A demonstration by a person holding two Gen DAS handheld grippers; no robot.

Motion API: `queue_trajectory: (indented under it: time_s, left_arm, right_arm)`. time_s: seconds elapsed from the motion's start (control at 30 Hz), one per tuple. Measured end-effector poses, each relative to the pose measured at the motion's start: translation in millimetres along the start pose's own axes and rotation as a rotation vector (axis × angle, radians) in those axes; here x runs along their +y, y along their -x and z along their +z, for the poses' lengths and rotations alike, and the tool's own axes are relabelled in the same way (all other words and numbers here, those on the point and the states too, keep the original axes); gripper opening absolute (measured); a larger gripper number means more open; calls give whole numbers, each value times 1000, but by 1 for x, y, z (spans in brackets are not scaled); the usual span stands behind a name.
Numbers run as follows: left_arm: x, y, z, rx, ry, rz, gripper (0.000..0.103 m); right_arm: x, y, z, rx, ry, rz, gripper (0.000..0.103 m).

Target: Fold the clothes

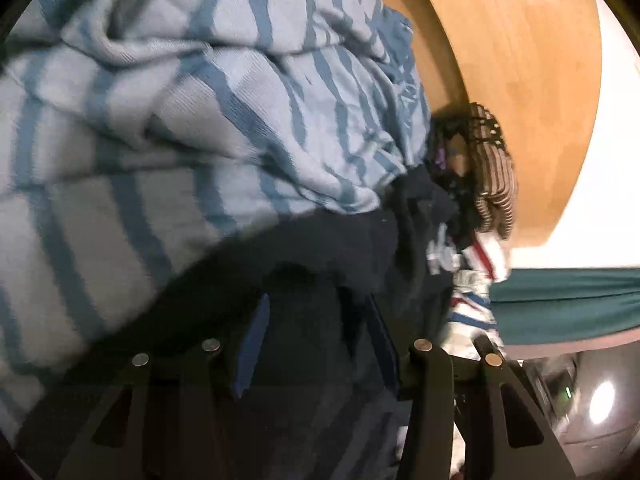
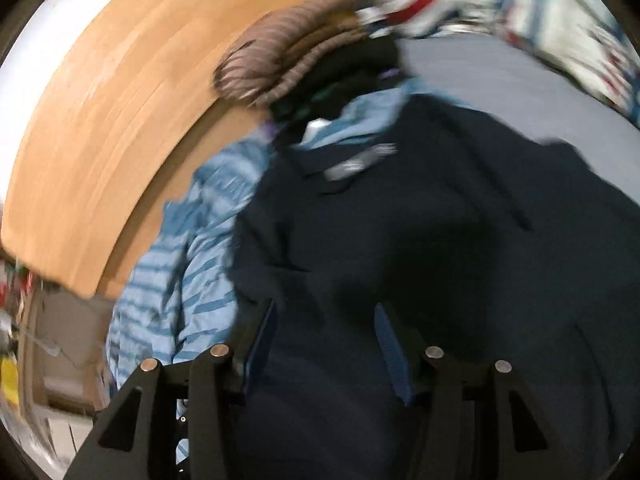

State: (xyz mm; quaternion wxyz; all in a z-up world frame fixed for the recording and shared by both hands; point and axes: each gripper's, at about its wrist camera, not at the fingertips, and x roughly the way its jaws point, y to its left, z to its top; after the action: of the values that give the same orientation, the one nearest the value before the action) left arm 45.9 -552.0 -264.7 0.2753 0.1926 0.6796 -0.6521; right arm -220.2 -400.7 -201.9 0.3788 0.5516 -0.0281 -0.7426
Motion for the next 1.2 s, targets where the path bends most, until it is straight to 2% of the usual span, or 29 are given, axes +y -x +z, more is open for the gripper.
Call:
queue_trajectory:
  time_s: [0.1,0.23,0.33,0.4,0.43,0.47,0.5,0.57,0.67,0.73,0.8,0.87,0.97,1.1,1.2]
  left_arm:
    - [-9,-14,-2,35,-13,-10,51]
    - [-26,-45,-2,137,-37,-40,51]
    - [-35,-68,5,125,-66,30,50]
    - [-30,-77,7,121,-43,59,36]
    - [-26,-79,9,117,-23,59,26]
    - [-22,-79,12,111,-12,54,15]
    - [-20,-79,16,106,-12,39,12]
    - [-21,-77,22,96,-24,0,9]
    - [-23,-62,32,32,-27,-48,7]
    - [-25,-51,40,1,-43,-61,6]
    - [-27,-38,46,-39,-61,-64,6]
    - [-25,-31,55,-62,-56,-68,5]
    - [-18,-27,64,-71,-29,-75,5]
    - [-16,-27,67,-68,-25,-78,5]
    - [-18,-30,68,-68,-43,-74,5]
  right_arm:
    - [31,-41,14,63,157,30,57]
    - [55,-81,27,177,252,72,57]
    - [77,-106,26,246,366,87,62]
    - [87,-116,19,256,461,47,61]
    - [92,-121,15,261,509,27,57]
    - [97,-126,12,265,556,6,48]
    - [101,-130,9,269,591,-11,45]
    - [100,-134,10,268,585,-10,38]
    - [100,-135,16,264,566,3,34]
    - [106,-133,17,256,608,16,34]
    - [117,-132,15,254,675,-9,32]
    - [124,-131,16,236,715,-41,13]
    - [133,-130,28,204,707,-66,7]
    - [143,-128,43,185,690,-59,6]
    - [140,-124,53,174,621,-41,6]
